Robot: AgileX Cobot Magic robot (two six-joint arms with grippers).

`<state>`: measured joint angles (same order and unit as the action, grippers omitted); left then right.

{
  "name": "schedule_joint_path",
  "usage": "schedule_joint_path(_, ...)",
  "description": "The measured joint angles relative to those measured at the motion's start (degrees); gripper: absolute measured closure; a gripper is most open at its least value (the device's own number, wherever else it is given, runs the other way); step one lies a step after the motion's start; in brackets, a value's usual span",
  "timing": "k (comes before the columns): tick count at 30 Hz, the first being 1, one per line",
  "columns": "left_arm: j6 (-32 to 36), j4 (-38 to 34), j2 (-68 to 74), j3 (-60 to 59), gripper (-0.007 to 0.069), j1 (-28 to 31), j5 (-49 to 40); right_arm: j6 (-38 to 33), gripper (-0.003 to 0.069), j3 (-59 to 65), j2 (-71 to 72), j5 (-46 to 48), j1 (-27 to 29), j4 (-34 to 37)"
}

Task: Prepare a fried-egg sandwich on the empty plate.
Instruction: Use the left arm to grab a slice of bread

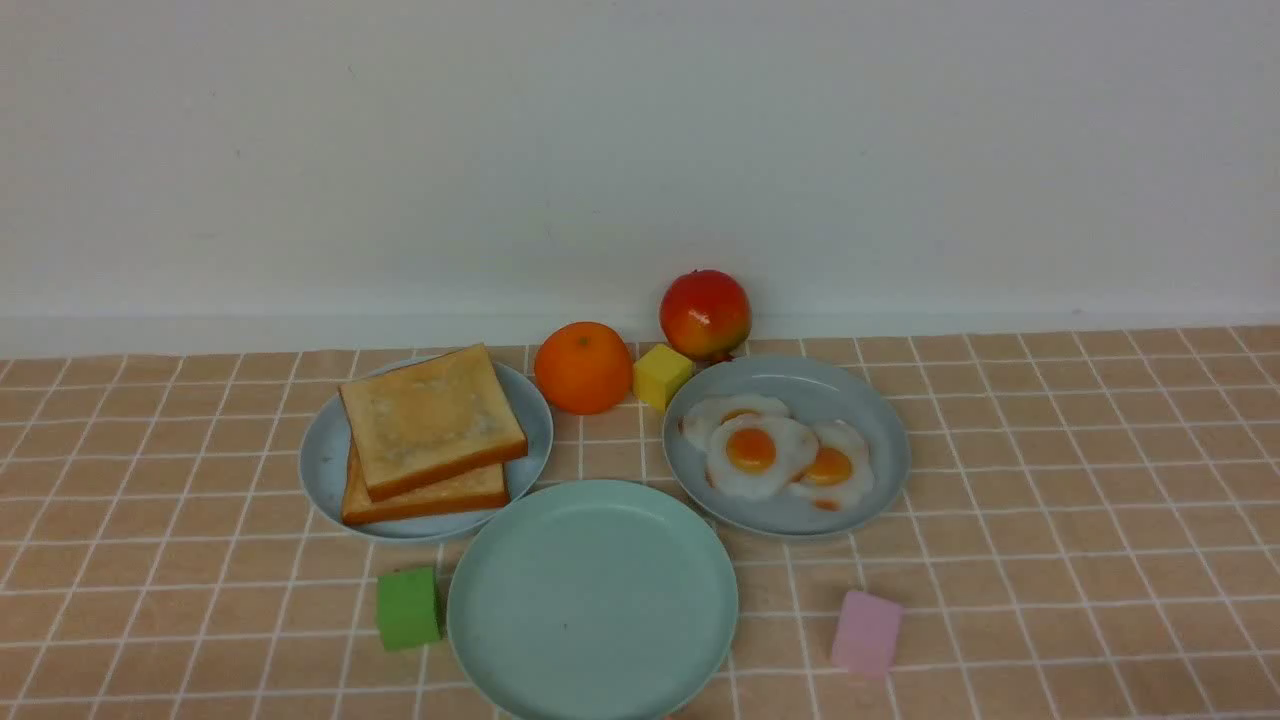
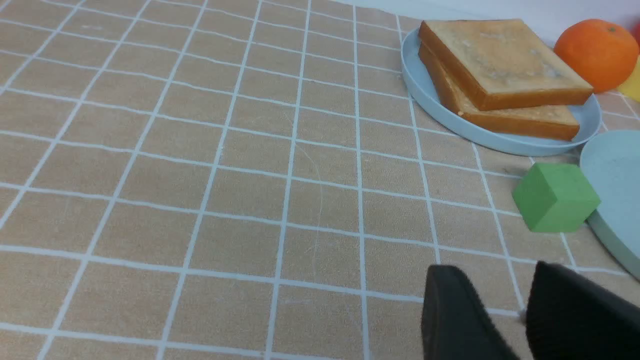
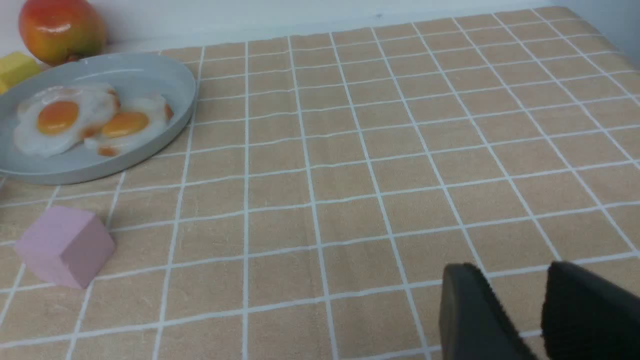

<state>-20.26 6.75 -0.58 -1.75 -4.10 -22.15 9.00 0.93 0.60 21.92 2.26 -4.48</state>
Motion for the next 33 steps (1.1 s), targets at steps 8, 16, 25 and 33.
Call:
schedule_joint_path(8, 0.0, 0.0, 0.0, 0.0, 0.0386, 0.0, 0.0, 0.0, 0.0418, 0.0, 0.0, 0.0, 0.0, 0.0)
schedule_joint_path(16, 0.0, 0.0, 0.0, 0.0, 0.0386, 0.0, 0.0, 0.0, 0.0418, 0.0, 0.0, 0.0, 0.0, 0.0)
schedule_joint_path(25, 1.9, 4.5, 0.0, 0.0, 0.0386, 0.0, 0.0, 0.0, 0.0418, 0.0, 0.0, 0.0, 0.0, 0.0)
schedule_joint_path(33, 2.0, 5.3, 0.0, 0.0, 0.0386, 0.0, 0.0, 0.0, 0.0418, 0.0, 0.0, 0.0, 0.0, 0.0)
